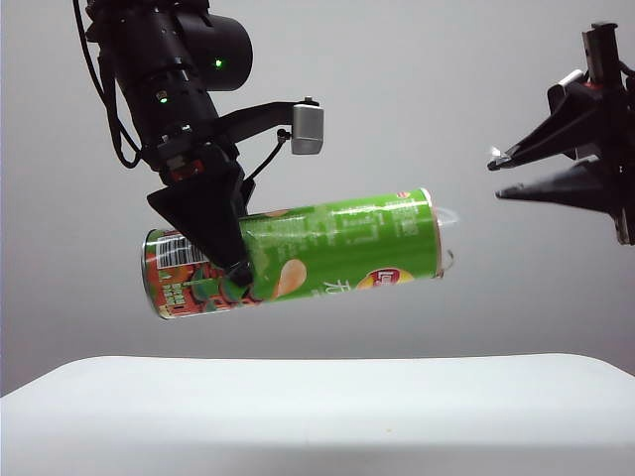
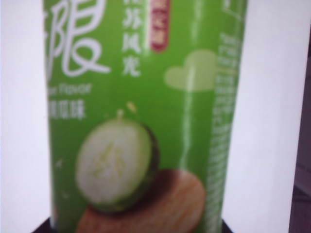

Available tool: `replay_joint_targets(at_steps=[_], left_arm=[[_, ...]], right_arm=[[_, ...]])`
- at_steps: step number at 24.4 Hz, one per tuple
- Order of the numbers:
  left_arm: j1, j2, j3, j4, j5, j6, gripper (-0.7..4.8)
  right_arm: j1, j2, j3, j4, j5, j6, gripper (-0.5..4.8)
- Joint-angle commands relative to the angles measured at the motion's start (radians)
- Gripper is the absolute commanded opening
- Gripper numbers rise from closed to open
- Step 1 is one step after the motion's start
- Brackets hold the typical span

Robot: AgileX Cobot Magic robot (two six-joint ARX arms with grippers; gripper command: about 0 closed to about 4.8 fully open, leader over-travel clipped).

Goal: Pick up the green tub of chips from the desk, pull out the transparent container with the chips inside partially, and then place the chips back on the desk.

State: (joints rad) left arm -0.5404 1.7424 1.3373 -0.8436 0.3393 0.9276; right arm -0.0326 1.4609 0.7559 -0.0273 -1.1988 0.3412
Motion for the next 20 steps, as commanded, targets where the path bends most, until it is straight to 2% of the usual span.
replay_joint_targets(at_steps=[1, 4, 12, 16, 17, 18, 20], left_arm=[[0.001, -0.008, 0.005, 0.034, 0.085, 0.008, 2.67], [0.0, -0.008, 0.005, 0.042, 0.113, 0.008, 2.67], [0.001, -0.007, 0.005, 0.076, 0.115, 0.008, 2.67], [0.0, -0.007, 0.005, 0.082, 0.166, 0.007, 2.63], [-0.001, -0.007, 0.005, 0.082, 0.183, 0.007, 2.63], [-0.001, -0.007, 0.005, 0.083, 0.184, 0.007, 2.63], [-0.001, -0.007, 0.005, 0.082, 0.187, 0.007, 2.63]], right_arm=[[0.024, -0.003, 0.003, 0.001, -0.04, -0.008, 1.54], [0.043, -0.003, 0.003, 0.001, -0.042, -0.01, 1.54], [0.092, -0.003, 0.003, -0.001, -0.035, -0.009, 1.52], [0.114, -0.003, 0.003, -0.005, -0.012, -0.01, 1.42], [0.114, -0.003, 0.003, -0.005, -0.006, -0.01, 1.06], [0.114, -0.003, 0.003, -0.006, -0.008, -0.01, 1.04], [0.114, -0.003, 0.003, -0.005, -0.007, -0.011, 0.57]])
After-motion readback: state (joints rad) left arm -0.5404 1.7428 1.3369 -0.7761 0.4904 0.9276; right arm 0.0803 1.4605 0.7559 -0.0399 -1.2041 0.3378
